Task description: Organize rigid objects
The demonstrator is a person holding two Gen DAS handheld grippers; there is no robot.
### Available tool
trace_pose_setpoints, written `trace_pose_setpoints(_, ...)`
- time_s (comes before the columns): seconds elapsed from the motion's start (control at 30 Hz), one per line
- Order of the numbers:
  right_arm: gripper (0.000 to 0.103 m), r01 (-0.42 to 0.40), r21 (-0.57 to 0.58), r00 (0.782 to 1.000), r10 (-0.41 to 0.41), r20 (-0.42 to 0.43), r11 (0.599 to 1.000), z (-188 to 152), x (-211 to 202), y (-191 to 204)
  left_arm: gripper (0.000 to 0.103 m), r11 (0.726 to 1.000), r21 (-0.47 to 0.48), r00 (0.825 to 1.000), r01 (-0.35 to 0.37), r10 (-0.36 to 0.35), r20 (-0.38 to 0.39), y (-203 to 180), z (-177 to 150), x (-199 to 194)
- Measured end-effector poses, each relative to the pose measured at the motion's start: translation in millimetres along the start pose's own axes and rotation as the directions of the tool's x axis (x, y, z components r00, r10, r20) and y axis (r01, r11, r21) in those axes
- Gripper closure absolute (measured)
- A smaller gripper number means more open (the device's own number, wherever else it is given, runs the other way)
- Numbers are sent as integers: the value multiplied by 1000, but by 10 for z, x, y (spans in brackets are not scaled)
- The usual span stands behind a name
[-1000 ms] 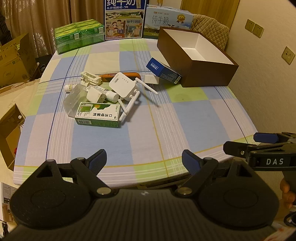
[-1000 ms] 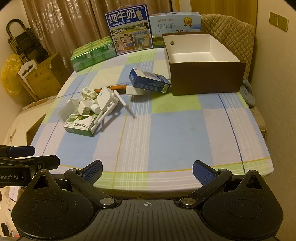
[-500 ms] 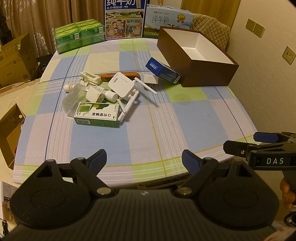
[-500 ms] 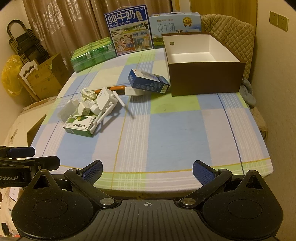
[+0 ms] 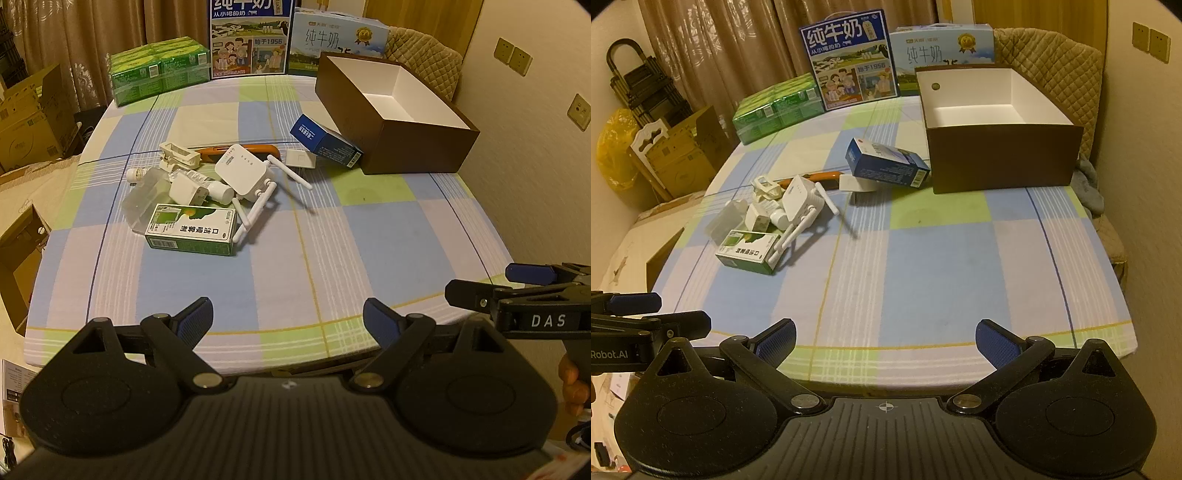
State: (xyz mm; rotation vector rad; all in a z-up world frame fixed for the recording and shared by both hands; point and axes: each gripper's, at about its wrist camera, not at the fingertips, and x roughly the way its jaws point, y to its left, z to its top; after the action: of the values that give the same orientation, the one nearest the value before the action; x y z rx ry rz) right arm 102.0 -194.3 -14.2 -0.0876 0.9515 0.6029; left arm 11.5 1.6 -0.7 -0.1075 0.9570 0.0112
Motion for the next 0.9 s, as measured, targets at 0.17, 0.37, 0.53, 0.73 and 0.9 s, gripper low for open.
trace_pose_setpoints(0.17, 2, -10, -5, 1000, 10, -5, 1000, 50, 36, -49, 17, 1000, -13, 1000, -10, 10, -6, -36, 31, 38)
trace_pose_setpoints(0.37, 2, -26, -15, 1000, 26, -14, 1000, 91, 104, -85, 17, 999, -27, 1000, -22, 21, -12, -43, 39, 75)
trace_pose_setpoints(0.53, 2, -37, -27, 999, 37, -22, 999, 107, 139, -116, 17, 999, -46, 1000, -28, 27, -16, -61, 34, 110)
trace_pose_setpoints(0.73, 2, -51, -48, 998, 50, -30, 998, 139, 184, -163, 17, 997, -73, 999, -39, 38, -17, -91, 28, 143)
trace_pose_setpoints(0.9, 2, -67, -69, 997, 65, -33, 995, 173, 215, -214, 17, 994, -94, 999, -50, 48, -16, -133, 12, 159)
